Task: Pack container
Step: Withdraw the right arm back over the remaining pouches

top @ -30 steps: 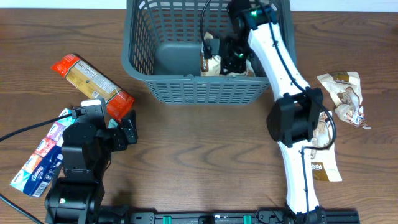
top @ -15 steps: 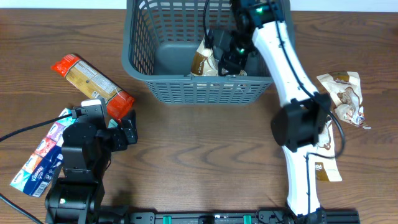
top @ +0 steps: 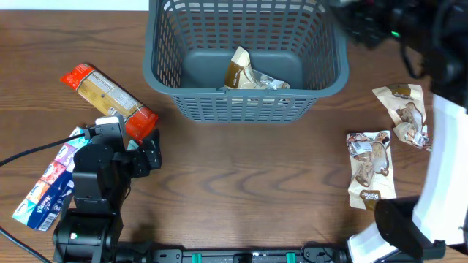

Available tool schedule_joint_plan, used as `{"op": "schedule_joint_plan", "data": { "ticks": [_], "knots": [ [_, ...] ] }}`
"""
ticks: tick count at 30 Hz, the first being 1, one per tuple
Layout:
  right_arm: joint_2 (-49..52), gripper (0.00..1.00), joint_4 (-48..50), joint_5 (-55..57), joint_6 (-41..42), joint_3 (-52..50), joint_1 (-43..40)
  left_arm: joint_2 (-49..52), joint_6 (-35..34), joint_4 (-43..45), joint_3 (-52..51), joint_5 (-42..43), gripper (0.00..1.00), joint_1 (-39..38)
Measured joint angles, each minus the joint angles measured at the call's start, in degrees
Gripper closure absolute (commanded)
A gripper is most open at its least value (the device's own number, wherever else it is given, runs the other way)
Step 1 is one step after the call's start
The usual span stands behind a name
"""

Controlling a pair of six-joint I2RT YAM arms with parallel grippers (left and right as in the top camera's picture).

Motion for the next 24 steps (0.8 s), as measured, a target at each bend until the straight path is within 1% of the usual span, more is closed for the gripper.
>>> {"op": "schedule_joint_plan", "data": {
  "ticks": [4, 9, 13, 18, 24],
  "knots": [
    [0.55, 0.28, -8.61, 4.2, 8.04, -1.03, -5.62, 0.0, 0.0, 0.0, 0.0, 0.0, 0.01, 0.0],
    [0.48, 0.26, -17.73, 6.38, 12.94, -1.53, -10.69, 0.0, 0.0, 0.04, 0.0, 0.0, 0.02, 0.0],
    [-1.55, 0.26, -18.36, 5.35, 15.85, -4.61, -11.65, 0.0, 0.0, 0.09, 0.0, 0.0, 0.01, 0.0],
    [-9.51, 0.24, -18.27, 2.58, 19.43, -16.26, -11.65, 0.0, 0.0, 0.11, 0.02, 0.0, 0.01, 0.0],
    [-25.92, 0.22, -18.29, 1.07, 22.08, -36.68, -11.65, 0.0, 0.0, 0.09, 0.09, -0.02, 0.01, 0.0]
  ]
}}
